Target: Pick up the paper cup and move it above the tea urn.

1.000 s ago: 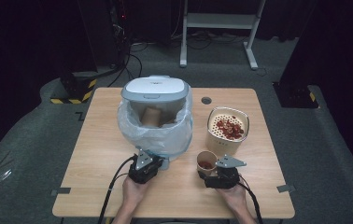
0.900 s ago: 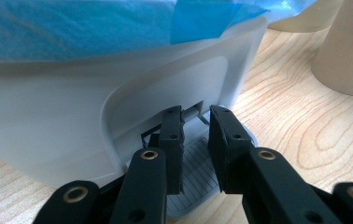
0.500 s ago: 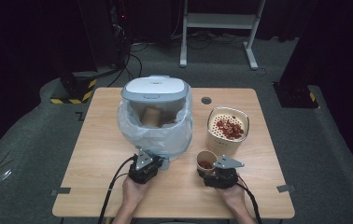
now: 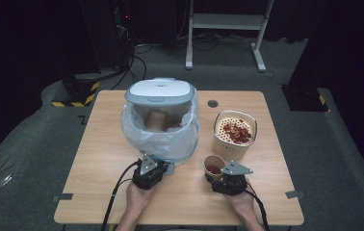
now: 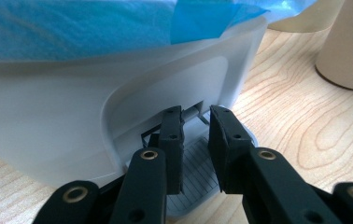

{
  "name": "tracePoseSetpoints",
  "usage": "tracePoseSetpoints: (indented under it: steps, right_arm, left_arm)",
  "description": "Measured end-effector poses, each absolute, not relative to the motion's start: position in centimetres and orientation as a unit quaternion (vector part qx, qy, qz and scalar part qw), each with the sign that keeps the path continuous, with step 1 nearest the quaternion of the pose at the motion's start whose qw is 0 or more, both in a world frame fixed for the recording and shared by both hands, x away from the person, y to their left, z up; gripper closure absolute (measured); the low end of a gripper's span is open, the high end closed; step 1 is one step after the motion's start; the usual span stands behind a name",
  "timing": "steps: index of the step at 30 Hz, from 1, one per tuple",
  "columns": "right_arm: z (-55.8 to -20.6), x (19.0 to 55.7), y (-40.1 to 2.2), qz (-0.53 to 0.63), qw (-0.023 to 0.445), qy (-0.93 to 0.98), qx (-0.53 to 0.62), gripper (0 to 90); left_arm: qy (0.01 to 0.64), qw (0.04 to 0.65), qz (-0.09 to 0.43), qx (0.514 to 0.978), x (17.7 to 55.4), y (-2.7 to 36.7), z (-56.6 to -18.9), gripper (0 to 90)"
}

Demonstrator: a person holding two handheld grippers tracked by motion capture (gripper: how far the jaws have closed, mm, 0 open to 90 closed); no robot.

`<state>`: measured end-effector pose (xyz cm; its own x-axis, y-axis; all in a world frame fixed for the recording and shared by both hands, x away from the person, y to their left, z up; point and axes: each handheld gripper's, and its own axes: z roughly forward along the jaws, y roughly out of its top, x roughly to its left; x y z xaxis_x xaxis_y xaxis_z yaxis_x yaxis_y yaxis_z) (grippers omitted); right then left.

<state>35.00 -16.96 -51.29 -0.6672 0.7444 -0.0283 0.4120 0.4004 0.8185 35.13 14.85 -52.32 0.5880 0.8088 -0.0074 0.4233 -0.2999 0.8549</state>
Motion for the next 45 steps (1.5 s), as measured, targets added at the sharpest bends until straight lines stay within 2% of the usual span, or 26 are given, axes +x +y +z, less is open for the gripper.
tracePoseSetpoints:
  steps: [24,45]
  right_arm:
    - [-49.9,34.3,-21.0,0.407,0.191,0.811,0.374,35.0]
    - [-48.3,33.1,-25.3,0.389,0.227,0.794,0.408,34.4]
  left_arm:
    - [0.397,0.438,0.219,0.776,35.1,14.9,-52.3,75.4]
    - [0.397,0.439,0.215,0.777,35.2,14.8,-52.4,75.4]
